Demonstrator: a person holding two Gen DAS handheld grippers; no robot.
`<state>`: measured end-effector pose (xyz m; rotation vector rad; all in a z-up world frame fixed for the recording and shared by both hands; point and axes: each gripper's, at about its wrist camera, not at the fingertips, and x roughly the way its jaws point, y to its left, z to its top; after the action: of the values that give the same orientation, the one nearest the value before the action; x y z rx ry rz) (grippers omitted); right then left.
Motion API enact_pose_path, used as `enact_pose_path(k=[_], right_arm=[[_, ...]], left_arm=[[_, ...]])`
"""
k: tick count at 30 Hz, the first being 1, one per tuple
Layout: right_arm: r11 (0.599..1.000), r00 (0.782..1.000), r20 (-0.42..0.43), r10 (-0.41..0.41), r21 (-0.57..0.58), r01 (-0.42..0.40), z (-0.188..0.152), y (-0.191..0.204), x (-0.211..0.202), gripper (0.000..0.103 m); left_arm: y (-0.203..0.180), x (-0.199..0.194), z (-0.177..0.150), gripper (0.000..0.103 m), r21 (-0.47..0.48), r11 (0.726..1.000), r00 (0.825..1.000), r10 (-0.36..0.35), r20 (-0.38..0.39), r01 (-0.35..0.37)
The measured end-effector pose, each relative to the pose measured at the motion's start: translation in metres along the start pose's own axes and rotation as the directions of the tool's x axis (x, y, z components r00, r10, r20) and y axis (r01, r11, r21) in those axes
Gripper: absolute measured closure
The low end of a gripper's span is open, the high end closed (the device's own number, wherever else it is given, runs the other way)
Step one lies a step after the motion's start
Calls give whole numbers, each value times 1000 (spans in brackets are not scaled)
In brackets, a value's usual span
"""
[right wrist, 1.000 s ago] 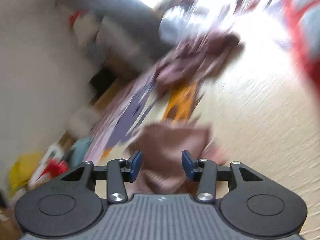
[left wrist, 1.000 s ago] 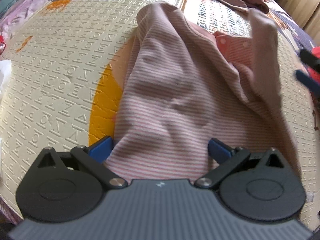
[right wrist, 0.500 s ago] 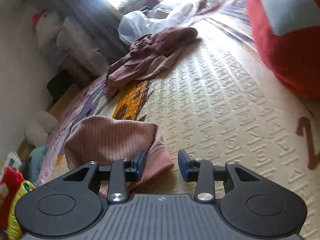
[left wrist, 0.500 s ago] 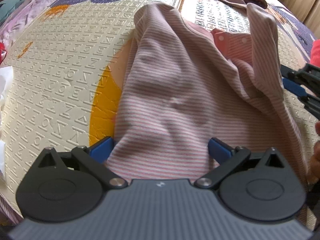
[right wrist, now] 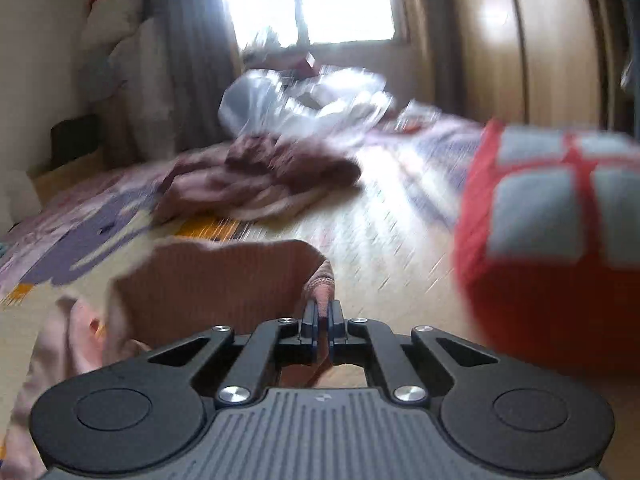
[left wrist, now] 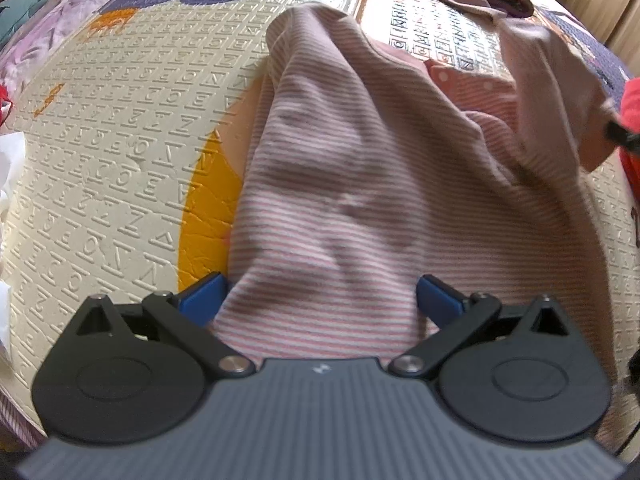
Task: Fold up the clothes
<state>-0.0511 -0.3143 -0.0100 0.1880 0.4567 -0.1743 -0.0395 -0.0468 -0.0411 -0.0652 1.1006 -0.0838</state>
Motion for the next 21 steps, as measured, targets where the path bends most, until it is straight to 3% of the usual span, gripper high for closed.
enact_pose_path(k=[4,8,11,14,21], right_arm=[[998,997,57,-59,-27,60,5,-8,-8,98],[985,984,90,-157,-55,162,6,-11,-12,84],[981,971,149,-189,-16,194,9,-13,-24,82],[986,968,192,-160,-22,167,9,-10,-36,80],[994,993,114,-11,-105,23,0,18,-32,78]], left_arm=[[-2,-1,-1,0,-5,1000,1000,2,2,-2],[-2,-1,-2,0,1,1000,1000,1,3,-1],[0,-1,-2,0,9,1000,1000,-1,3,1],[1,-1,-2,0,9,1000,1000,-2,2,2],[1,-3,-4,0,14,1000,1000,-5,2,5]])
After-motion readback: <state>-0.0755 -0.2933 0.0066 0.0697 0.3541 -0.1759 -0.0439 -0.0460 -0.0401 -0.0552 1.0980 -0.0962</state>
